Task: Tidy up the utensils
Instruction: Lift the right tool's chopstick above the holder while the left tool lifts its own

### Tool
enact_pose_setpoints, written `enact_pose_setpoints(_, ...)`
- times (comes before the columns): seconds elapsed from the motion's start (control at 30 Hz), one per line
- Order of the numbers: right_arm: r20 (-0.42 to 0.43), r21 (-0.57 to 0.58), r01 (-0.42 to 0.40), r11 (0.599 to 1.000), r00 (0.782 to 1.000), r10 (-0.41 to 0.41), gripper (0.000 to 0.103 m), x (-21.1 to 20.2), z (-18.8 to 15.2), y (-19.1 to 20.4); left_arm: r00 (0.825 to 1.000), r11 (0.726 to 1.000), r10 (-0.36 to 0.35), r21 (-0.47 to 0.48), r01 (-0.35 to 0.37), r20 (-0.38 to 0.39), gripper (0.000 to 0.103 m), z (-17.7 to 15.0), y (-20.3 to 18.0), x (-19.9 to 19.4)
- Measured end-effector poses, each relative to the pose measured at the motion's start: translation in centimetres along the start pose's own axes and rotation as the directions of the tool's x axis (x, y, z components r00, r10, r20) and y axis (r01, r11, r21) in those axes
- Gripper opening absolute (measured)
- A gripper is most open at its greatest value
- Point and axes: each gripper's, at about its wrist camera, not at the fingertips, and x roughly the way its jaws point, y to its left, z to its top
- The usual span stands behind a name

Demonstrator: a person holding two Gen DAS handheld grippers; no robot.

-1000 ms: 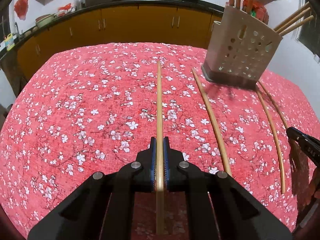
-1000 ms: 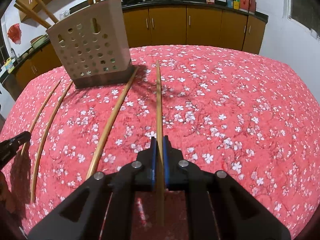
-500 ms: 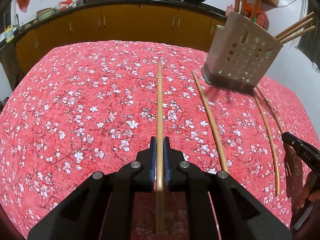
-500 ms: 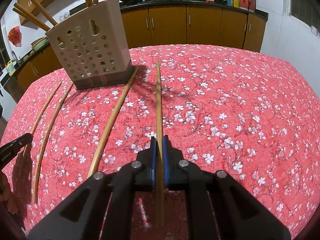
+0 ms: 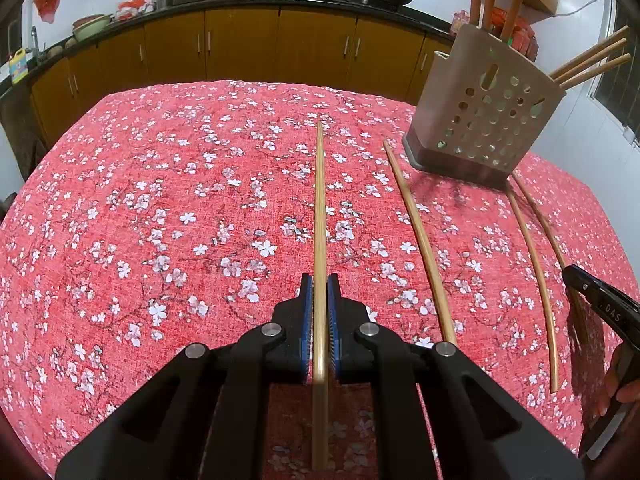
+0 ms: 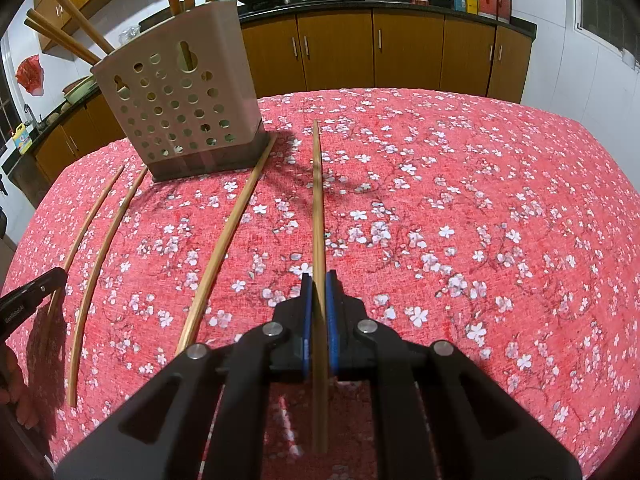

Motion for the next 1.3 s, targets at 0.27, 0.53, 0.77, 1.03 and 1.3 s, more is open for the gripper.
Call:
enact_pose_setpoints(0.27, 0.0, 0.0, -0.001, 1.0, 1.0, 0.001, 0.008, 0.0, 0.0, 0.0, 1.0, 1.0, 0.0, 0.0, 0.0, 0.0, 0.009, 0.0, 0.0, 0.0)
enact_pose_setpoints(0.53, -0.001, 0.001, 0.0, 1.0, 1.0, 0.0, 0.008, 0.0, 0.0, 0.0, 1.0, 1.0, -0.001, 0.001, 0.001, 0.0, 0.009, 0.0, 0.0, 0.1)
enact_pose_setpoints(0.77, -0.002, 0.004, -0.003, 1.0, 1.0, 0.003, 0.008, 0.0, 0.1, 0.0, 1.0, 1.0, -0.001, 0.001, 0.001, 0.0, 0.009, 0.0, 0.1, 0.1)
enact_pose_setpoints(1.03, -0.002, 0.001, 0.003, 1.0, 1.0, -0.003, 0.008, -0.1, 0.0, 0.2, 1.0, 1.0, 0.013, 0.014, -0.013, -0.001, 0.009, -0.2, -0.3, 0.0)
enact_pose_setpoints(1.3, -0.003, 0.011, -0.017, 1.0, 1.0, 0.017, 0.008, -0.6, -0.5, -0.2, 0.999, 0.998, 0.041, 0.047, -0.041, -0.002, 0.008, -0.8, -1.0, -0.4)
